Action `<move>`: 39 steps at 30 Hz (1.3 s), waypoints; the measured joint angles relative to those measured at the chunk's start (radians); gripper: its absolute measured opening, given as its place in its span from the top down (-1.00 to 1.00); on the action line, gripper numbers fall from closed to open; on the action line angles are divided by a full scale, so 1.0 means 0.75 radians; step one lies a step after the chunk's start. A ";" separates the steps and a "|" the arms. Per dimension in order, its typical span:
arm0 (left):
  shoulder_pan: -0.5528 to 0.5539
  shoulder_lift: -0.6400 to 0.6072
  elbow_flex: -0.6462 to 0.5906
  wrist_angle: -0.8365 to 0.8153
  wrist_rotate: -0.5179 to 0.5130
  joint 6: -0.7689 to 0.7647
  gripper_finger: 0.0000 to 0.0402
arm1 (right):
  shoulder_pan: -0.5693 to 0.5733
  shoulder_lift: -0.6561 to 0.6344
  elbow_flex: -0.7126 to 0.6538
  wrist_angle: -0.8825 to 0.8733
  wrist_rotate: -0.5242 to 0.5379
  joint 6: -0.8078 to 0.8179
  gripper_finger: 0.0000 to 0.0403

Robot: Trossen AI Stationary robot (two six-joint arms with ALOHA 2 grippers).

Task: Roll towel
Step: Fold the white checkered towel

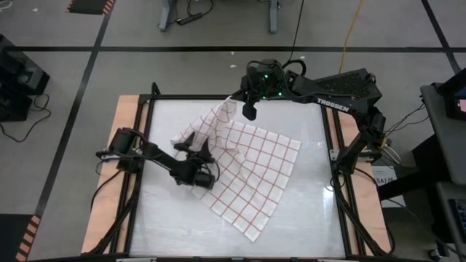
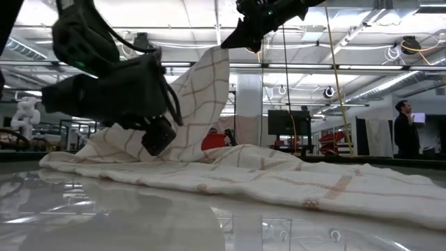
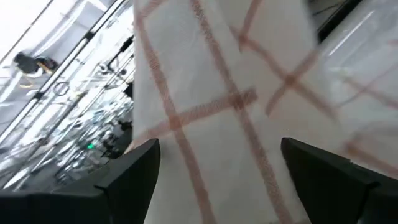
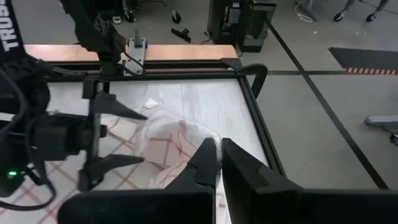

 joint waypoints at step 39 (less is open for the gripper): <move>-0.159 -0.720 -0.136 -0.113 0.679 0.214 -0.68 | 0.000 0.001 0.000 -0.103 0.001 0.060 0.98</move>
